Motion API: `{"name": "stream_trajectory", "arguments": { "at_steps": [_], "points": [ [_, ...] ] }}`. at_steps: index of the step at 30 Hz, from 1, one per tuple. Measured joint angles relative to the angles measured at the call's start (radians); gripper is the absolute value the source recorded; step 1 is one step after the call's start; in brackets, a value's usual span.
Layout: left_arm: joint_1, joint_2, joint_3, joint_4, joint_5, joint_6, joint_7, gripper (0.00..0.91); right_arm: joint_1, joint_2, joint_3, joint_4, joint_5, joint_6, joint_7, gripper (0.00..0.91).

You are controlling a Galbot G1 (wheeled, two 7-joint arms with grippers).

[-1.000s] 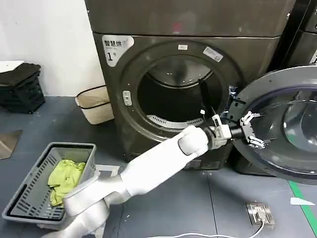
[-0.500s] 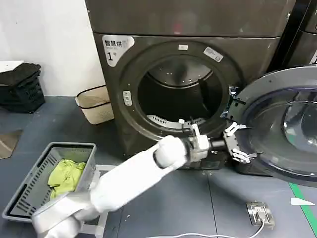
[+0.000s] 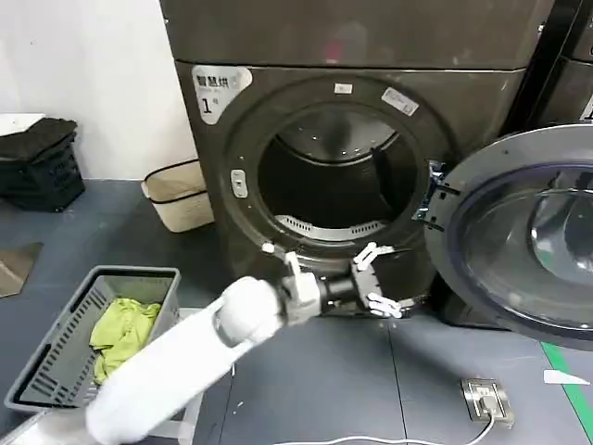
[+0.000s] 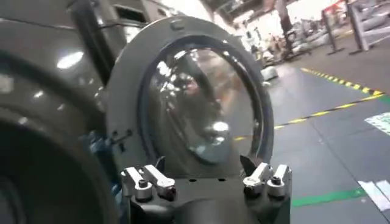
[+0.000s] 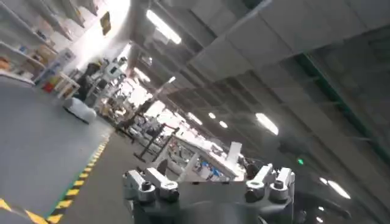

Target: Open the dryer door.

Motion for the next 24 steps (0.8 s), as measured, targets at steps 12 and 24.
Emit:
{"name": "stream_trajectory", "arguments": {
  "at_steps": [12,24],
  "points": [
    [0.252,0.151,-0.260,-0.141,-0.022,0.130,-0.025,0.907,0.017,-0.033,-0.036,0.000,-0.007,0.000,-0.005,0.907],
    [0.553,0.261,-0.544,-0.282,-0.144,0.285,-0.159,0.907,0.028,-0.067,-0.061,-0.016,-0.015,0.004,-0.017,0.907]
  ]
}}
